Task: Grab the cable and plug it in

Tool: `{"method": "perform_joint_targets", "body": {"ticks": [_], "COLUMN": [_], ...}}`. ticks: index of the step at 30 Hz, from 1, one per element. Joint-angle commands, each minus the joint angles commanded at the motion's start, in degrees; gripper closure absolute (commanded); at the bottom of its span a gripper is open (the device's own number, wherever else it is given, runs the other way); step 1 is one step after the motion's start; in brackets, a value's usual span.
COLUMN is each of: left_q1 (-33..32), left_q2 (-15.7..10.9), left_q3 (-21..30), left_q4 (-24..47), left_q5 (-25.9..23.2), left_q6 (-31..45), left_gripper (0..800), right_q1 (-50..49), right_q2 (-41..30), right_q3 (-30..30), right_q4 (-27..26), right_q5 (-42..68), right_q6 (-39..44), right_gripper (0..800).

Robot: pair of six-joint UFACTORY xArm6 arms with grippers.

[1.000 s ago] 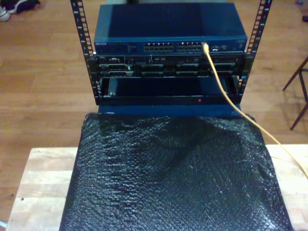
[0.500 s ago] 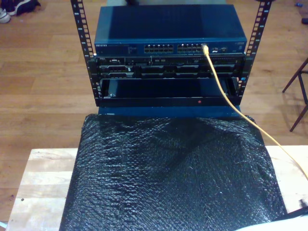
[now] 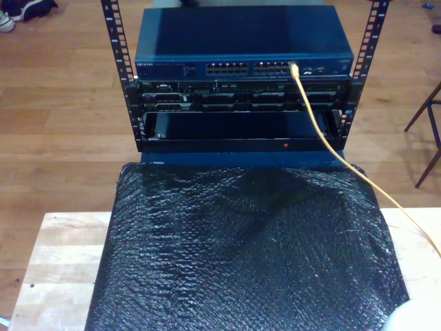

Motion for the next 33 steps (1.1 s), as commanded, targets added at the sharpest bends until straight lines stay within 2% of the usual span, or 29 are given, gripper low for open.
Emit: {"method": "perform_joint_targets", "body": {"ticks": [33], "left_q1": [0.0], "left_q2": [0.1], "left_q3": [0.0], "left_q4": [0.0], "left_q5": [0.0], "left_q6": [0.0], "left_gripper": [0], "right_q1": [-1.3], "right_q2": [-0.3], "right_q3": [0.3], "right_q4": [0.1], "right_q5": [-0.5], "right_q6": [0.0], "right_gripper": [0]}}
